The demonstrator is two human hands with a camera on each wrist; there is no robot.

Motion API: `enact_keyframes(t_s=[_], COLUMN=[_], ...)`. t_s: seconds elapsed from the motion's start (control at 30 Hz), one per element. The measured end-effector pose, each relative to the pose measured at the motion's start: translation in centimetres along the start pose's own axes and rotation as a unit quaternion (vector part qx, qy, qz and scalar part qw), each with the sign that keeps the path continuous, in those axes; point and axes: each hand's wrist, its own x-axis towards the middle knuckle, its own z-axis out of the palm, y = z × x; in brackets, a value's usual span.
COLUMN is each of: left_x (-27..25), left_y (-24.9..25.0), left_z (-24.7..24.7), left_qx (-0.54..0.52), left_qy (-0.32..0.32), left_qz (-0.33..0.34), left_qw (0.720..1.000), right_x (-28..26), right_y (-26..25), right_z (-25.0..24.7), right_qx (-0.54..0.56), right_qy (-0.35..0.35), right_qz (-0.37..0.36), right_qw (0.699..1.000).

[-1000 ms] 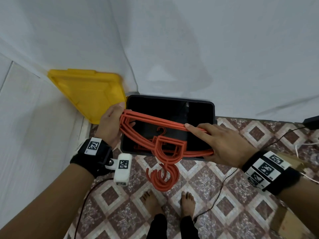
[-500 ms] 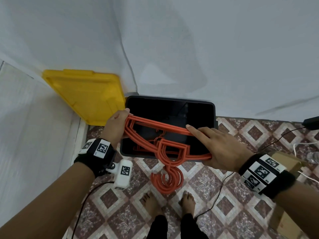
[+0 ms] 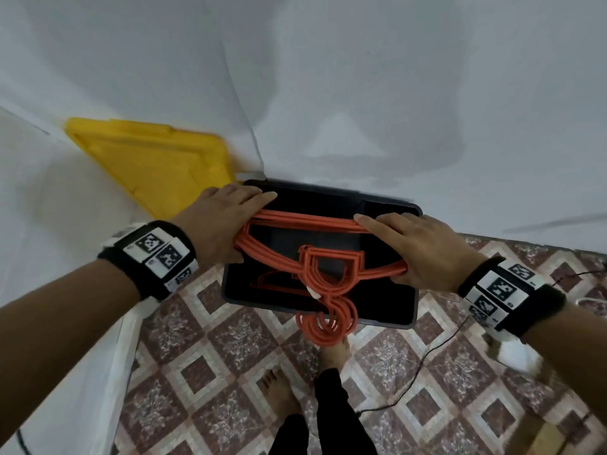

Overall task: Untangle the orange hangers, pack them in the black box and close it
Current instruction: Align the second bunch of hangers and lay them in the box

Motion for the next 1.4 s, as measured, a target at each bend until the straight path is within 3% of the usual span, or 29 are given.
enact_keyframes(t_s=[0.23, 0.53, 1.1, 1.4], left_x=[3.9, 8.1, 21.6, 26.3], left_y=[0.1, 0.3, -1.5, -3.1], left_z=[2.7, 9.5, 23.3, 29.3], left_qx=[-0.115, -0.18, -0.176, -0.201], left_qy=[-0.015, 0.001, -0.051, -0.036], left_qz=[-0.038, -0.08, -0.11, -0.174], left_qw=[0.993, 0.98, 0.977, 0.963], right_x=[3.9, 7.3, 14.5, 19.3], right_y=[2.9, 4.2, 8.8, 9.8], right_z=[2.7, 11.1, 24.9, 30.0], right_qx=[-0.012, -0.001, -0.036, -0.035], right_qy=[-0.019, -0.045, -0.077, -0.109], right_qz=[-0.029, -0.015, 0.058, 0.094], right_qw=[0.999, 0.999, 0.995, 0.989])
